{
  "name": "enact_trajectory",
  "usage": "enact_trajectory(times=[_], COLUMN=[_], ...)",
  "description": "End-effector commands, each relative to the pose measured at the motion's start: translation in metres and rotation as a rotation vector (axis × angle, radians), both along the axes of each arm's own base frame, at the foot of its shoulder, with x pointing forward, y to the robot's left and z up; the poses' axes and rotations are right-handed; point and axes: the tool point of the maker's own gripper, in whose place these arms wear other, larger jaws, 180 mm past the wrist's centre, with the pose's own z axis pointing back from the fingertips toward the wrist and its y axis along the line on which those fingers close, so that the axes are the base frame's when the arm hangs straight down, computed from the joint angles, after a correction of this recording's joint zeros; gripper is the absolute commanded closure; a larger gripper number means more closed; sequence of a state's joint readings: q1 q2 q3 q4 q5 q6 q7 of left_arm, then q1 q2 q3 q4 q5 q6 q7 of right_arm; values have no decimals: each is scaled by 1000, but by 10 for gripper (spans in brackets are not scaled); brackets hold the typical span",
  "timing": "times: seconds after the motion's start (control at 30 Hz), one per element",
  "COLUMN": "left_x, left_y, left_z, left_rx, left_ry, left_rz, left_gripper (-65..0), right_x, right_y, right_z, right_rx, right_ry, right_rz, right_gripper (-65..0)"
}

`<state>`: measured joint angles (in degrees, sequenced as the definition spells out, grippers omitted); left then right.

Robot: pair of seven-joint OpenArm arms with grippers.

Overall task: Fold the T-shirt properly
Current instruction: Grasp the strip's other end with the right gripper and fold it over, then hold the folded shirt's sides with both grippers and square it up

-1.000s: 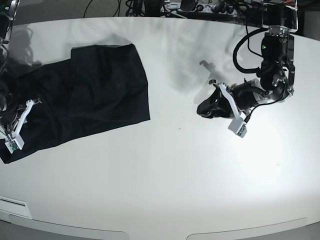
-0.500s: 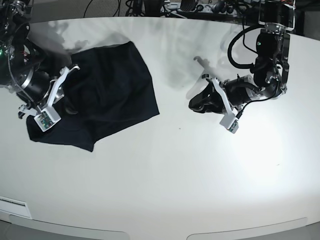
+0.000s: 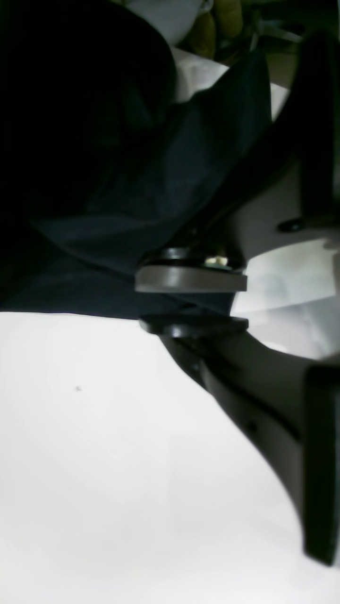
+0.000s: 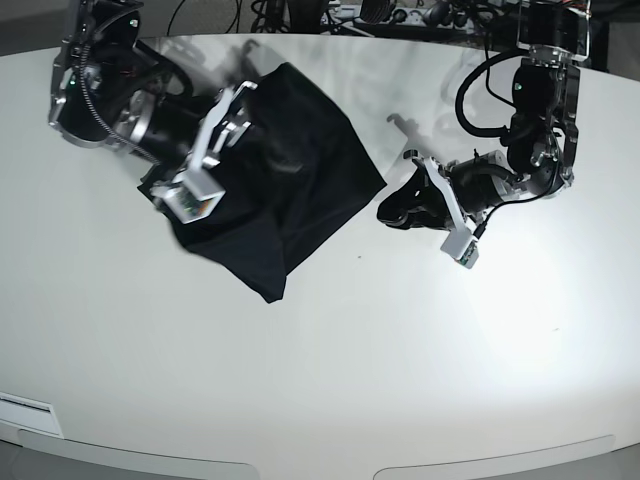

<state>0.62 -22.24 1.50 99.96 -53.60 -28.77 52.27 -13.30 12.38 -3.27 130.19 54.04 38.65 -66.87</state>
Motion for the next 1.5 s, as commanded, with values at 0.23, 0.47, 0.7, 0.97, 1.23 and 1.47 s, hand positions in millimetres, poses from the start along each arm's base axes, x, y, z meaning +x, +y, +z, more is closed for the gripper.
enact_trajectory(times=[0.23,0.47,0.7,0.97,1.23,1.47], left_x=[19,24,-20,-82,-101,-76], left_y=[2,-1,-46,-115,-109,-70], left_z=[26,53,43,0,-57,-108], left_rx=[-20,-99,-157,-90,204,337], left_ry=[-86,-117,-37,64,60,99], left_rz=[6,-35,-243,-476,-557,-449], left_gripper=[-106,0,0,0,0,0], right_x=[-36,8,94,175,187,168], right_y=[49,37,-7,-27,-45,-72], right_z=[-1,16,24,-52,-119,-137], right_rx=[-68,-86,-153,-251,-352,-454], right_ry=[-70,-234,-405,-183,16,76], right_rz=[299,161,-126,-81,-75,-78], right_gripper=[-435,0,0,0,0,0])
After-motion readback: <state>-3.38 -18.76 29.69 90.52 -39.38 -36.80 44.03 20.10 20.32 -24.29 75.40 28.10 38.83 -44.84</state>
